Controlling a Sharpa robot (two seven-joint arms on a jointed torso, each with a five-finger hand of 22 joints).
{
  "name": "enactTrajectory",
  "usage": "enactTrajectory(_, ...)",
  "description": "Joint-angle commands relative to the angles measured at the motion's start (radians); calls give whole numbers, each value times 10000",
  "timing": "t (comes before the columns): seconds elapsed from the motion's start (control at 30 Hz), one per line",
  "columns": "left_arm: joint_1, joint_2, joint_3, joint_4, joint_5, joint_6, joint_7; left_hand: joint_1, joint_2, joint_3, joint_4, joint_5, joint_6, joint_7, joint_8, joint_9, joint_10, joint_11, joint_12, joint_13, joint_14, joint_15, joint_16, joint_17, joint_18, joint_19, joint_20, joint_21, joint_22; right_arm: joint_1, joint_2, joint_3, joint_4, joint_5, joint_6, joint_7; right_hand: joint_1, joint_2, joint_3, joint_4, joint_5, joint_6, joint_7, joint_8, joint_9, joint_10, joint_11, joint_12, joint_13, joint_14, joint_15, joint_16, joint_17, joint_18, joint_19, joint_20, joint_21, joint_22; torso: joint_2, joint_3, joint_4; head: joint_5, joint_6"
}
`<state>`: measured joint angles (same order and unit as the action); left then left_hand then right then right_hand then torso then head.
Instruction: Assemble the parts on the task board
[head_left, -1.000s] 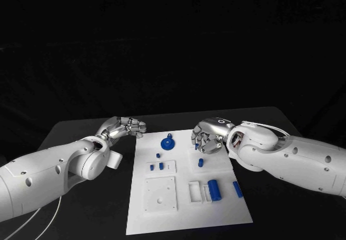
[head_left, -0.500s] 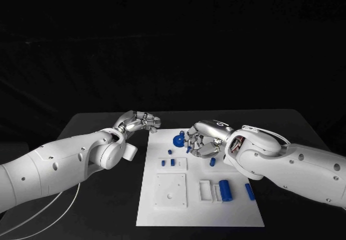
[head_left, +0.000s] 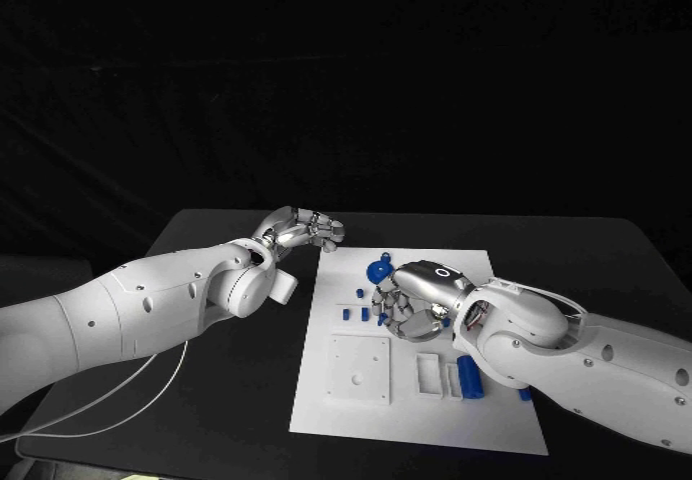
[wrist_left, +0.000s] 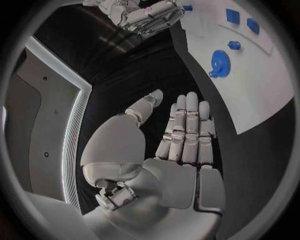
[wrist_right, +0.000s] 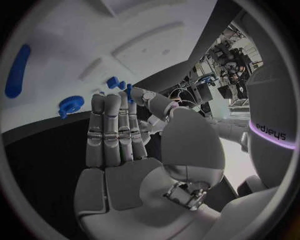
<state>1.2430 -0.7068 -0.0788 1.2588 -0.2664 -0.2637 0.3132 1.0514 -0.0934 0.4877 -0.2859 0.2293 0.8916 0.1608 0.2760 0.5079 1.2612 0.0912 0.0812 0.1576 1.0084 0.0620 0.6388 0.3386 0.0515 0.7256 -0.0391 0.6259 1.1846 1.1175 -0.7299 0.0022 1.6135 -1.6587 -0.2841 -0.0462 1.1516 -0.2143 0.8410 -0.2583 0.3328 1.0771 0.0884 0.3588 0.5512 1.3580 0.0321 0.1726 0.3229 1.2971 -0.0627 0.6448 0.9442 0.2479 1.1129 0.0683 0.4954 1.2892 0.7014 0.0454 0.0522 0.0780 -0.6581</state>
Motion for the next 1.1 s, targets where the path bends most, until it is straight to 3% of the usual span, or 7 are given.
enactTrajectory(0.03,7,21,6,1,101,-59,106,23,92,-11,-13,51,-69,-28,61,-12,36,62,-43,-15,74,30,-40,18,-104,-19,50,-39,14,-111,69,-57,32,-667,-107,93,-8,71,-40,-7,24,1,8,68,14,42,13,-38,11,30,-56,-40,11,139,48,-22,43,9,6,9,-12,89,-60)
enactTrajectory(0.27,7,29,6,19,101,-33,99,23,93,-12,-11,51,-68,-29,62,-12,39,61,-43,-15,76,30,-44,25,-104,-19,51,-41,16,-148,139,-282,36,-862,82,16,-4,69,-43,-16,19,5,6,68,21,47,12,-39,16,35,-57,-41,15,138,51,-24,46,11,2,3,6,145,-177)
enactTrajectory(0.37,7,14,6,14,101,-37,97,24,93,-12,-11,51,-68,-29,63,-12,39,61,-44,-15,76,30,-46,29,-104,-19,51,-42,17,-179,128,-450,86,-924,172,-8,-4,69,-45,-18,17,6,5,68,23,48,11,-39,17,37,-58,-41,17,138,53,-24,47,11,3,1,-3,173,-228)
enactTrajectory(0.47,7,11,6,21,102,-27,93,23,94,-13,-10,51,-68,-29,63,-12,40,61,-44,-15,77,30,-48,32,-105,-19,51,-43,18,-231,139,-515,92,-986,191,-19,-4,68,-46,-20,17,7,5,67,25,49,11,-40,18,38,-58,-42,18,138,53,-24,47,11,4,2,-10,183,-274)
enactTrajectory(0.67,8,5,5,22,102,-7,80,17,96,-17,-6,46,-68,-29,64,-12,41,62,-46,-16,77,31,-56,43,-107,-18,52,-46,22,-294,156,-538,81,-1019,211,-57,-2,70,-48,-26,15,7,5,66,29,51,10,-41,21,40,-59,-43,21,138,55,-25,49,12,-1,2,6,226,-411)
enactTrajectory(1.1,7,-14,5,10,102,13,62,8,102,-22,-1,38,-70,-27,65,-13,41,63,-51,-17,77,33,-72,64,-108,-18,53,-53,28,-317,115,-586,142,-1019,345,-65,-6,73,-53,-33,17,10,4,64,37,56,10,-44,26,46,-60,-44,27,138,59,-25,51,14,1,0,-2,234,-473)
